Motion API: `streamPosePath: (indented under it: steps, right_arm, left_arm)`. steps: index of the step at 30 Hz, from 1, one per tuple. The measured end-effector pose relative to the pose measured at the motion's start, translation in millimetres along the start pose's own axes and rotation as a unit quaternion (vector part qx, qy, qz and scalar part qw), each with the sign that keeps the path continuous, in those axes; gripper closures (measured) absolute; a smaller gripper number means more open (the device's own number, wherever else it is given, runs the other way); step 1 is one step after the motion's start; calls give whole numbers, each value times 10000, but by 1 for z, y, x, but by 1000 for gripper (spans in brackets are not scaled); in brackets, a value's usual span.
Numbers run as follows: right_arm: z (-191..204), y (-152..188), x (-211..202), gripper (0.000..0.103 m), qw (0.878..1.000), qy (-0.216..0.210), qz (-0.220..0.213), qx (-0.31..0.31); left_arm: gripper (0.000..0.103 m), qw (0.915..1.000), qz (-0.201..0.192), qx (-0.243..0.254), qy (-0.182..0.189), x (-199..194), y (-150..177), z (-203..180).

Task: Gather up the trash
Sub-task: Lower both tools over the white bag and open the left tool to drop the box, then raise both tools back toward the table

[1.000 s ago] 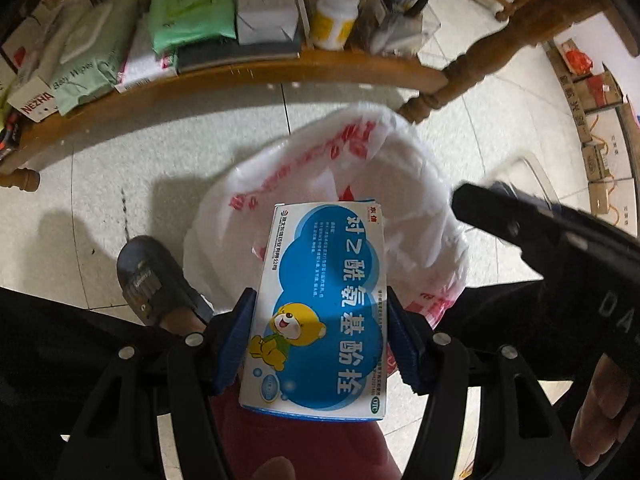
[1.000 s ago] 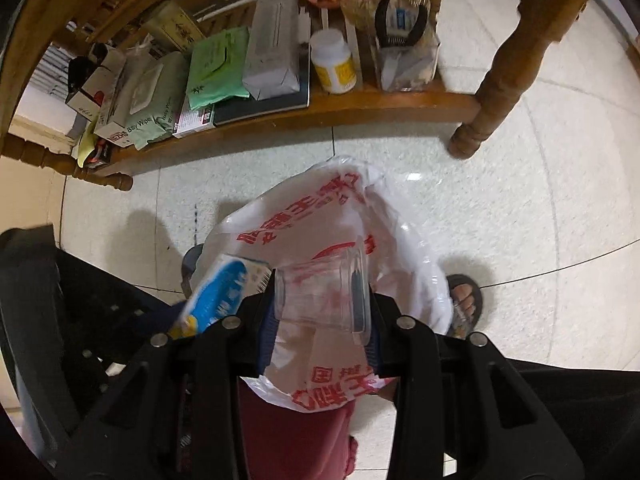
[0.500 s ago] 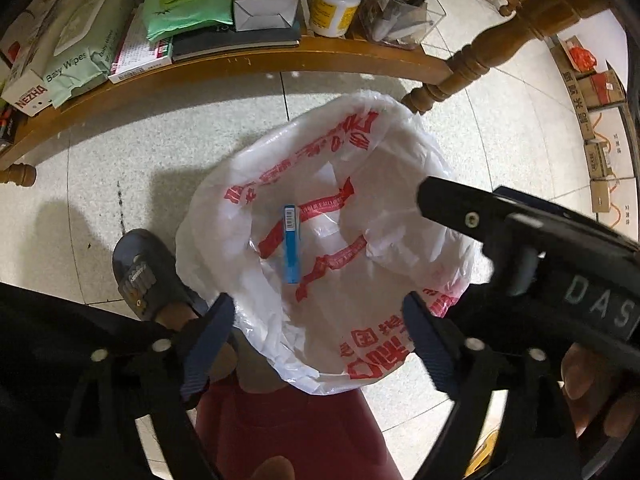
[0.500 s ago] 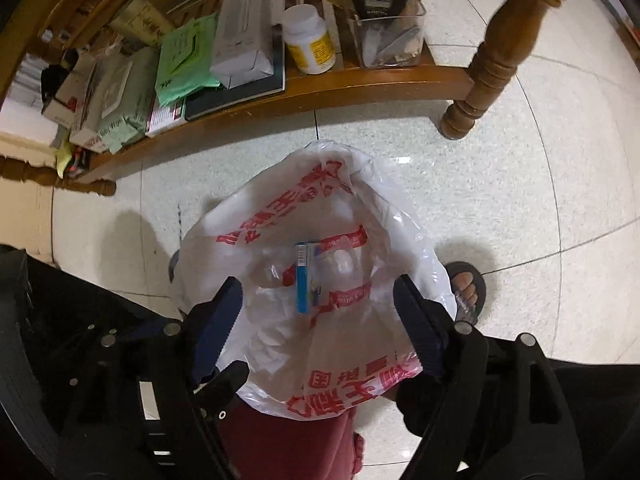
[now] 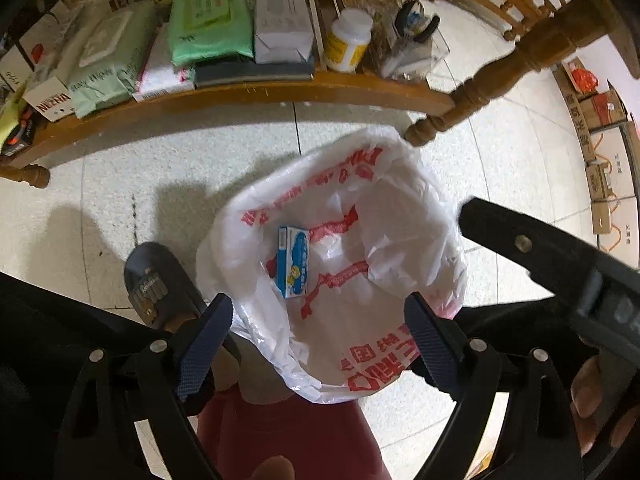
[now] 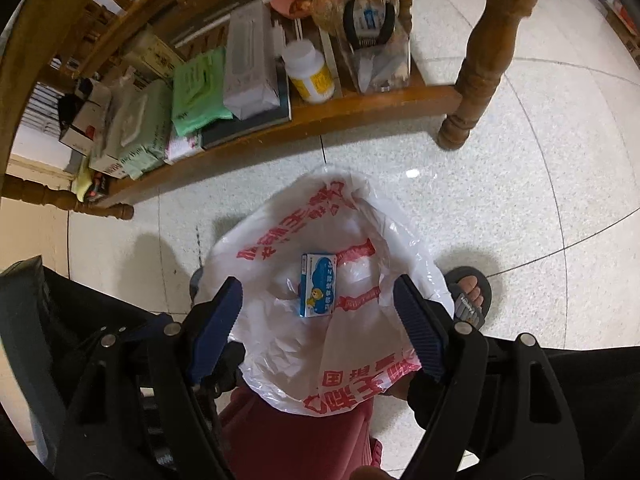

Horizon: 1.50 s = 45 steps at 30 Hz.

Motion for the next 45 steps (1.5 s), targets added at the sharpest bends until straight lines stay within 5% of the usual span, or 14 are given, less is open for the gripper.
streamPosePath:
  steps: [14, 23, 34, 45]
  right_arm:
    - [9, -18, -80, 27, 9973, -198, -709, -33]
    - [11, -46, -148, 25, 9914, -239, -1286, -84]
    - [45, -114, -225, 21, 9776, -358, -2045, -351]
    - [89, -205, -257, 17, 9724, -451, -2272, -297]
  left_arm:
    - [11, 9926, -1179, 177, -215, -75, -47, -4]
    - [8, 9763, -2130, 43, -383, -161, -83, 5]
    - [8, 9559, -2875, 19, -607, -232, -134, 4]
    - [8, 9448, -3186, -129, -753, -249, -200, -2]
Point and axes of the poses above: each gripper's, at about its wrist camera, not at the fingertips, and x roughly the way its jaws point, z to its left, y to its underside, the point moved 8 cm from there along x, roughly the way its jaws point, and after that the axes turned 13 degrees about -z, right-handed, at the moved point
